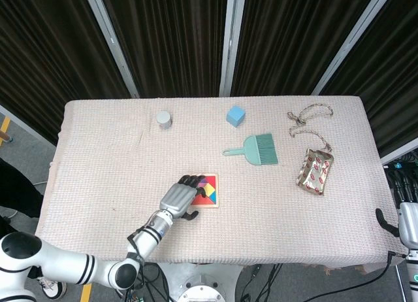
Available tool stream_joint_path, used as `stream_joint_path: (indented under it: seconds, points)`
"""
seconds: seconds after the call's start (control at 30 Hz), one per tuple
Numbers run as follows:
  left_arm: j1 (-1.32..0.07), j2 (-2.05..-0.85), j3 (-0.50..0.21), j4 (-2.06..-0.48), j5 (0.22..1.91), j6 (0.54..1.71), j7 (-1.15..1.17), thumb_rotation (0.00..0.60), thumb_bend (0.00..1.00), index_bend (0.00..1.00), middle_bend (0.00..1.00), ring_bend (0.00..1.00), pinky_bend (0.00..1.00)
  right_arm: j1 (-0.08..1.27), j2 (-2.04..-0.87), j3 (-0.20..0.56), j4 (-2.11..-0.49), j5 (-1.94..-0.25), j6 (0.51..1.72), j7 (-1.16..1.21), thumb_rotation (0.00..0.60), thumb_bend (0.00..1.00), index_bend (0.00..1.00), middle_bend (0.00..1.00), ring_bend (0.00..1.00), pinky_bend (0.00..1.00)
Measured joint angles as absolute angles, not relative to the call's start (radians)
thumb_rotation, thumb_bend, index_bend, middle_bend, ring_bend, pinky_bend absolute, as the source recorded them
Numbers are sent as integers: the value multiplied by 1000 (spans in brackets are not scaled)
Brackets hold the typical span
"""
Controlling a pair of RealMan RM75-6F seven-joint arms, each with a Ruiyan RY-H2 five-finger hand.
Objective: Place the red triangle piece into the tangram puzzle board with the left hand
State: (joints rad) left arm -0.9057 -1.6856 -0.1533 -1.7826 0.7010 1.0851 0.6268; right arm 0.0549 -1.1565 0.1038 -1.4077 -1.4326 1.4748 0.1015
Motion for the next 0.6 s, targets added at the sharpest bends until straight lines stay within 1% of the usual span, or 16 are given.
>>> stream_joint_path:
  seconds: [0.13, 0.27, 0.37, 0.5, 0.6]
  points:
    - [-862, -1618, -136, -1831, 747, 1164, 621, 600, 300, 204, 7, 0, 29, 56, -1159, 100, -1408, -1439, 1474, 97, 600, 269, 0, 0, 0, 0]
    - [-787, -1535, -85, -1861, 847, 1257, 595, 600, 289, 164, 7, 0, 29, 59, -1160, 97, -1418, -1449, 1475, 82, 600, 269, 0, 0, 0, 0]
    - [-717, -1469, -24, -1860, 960, 1319, 549, 600, 277, 137, 7, 0, 25, 63, -1160, 94, -1433, -1460, 1477, 63, 600, 268, 0, 0, 0, 0]
    - [-593, -1376, 79, -1815, 1131, 1408, 437, 600, 250, 123, 8, 0, 17, 69, -1161, 91, -1459, -1470, 1475, 33, 600, 268, 0, 0, 0, 0]
    - [-497, -1323, 131, -1766, 1191, 1461, 340, 600, 236, 121, 8, 0, 16, 74, -1162, 88, -1480, -1474, 1471, 9, 600, 268, 0, 0, 0, 0]
